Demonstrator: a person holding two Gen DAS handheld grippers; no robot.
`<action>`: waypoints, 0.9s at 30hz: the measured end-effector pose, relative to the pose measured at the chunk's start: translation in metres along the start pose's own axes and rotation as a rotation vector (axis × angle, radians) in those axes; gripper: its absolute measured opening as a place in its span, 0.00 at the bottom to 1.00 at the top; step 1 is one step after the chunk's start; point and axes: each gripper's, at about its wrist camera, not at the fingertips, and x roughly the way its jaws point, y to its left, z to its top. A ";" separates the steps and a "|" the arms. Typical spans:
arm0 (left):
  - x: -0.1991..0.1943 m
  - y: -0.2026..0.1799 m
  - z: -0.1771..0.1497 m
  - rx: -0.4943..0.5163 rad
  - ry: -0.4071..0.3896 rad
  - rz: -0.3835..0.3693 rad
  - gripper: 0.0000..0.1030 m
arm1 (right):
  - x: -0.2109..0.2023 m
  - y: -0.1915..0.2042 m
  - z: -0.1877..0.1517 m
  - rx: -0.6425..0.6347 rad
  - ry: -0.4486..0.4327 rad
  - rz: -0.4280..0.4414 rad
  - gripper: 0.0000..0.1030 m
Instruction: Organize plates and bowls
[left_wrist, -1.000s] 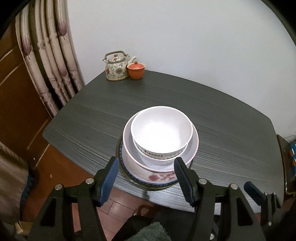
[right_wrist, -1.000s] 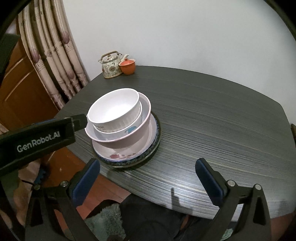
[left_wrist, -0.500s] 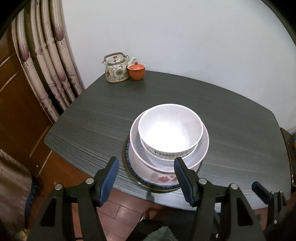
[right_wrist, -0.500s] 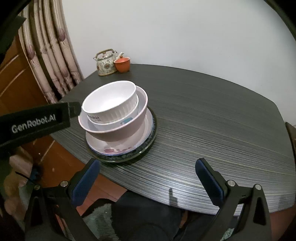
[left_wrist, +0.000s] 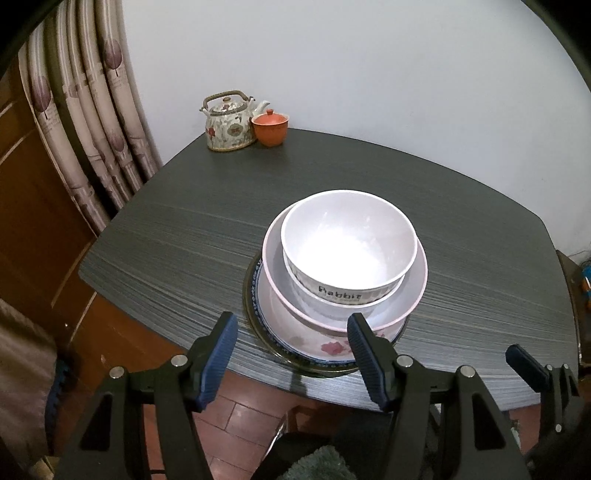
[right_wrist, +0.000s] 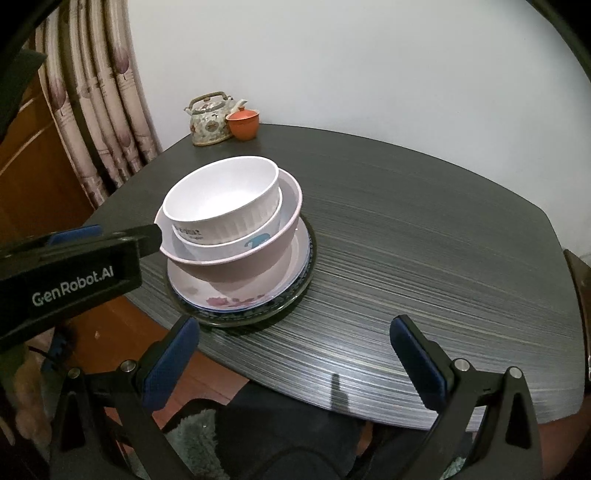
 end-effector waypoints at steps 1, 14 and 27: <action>0.001 0.000 0.000 -0.003 0.003 -0.002 0.61 | 0.001 0.001 0.000 -0.003 0.002 -0.001 0.99; 0.000 0.000 -0.003 -0.012 0.003 0.006 0.61 | 0.005 0.003 0.002 -0.019 0.014 0.014 0.99; 0.004 0.003 -0.002 -0.035 0.021 0.020 0.61 | 0.007 0.006 0.003 -0.031 0.024 0.021 0.99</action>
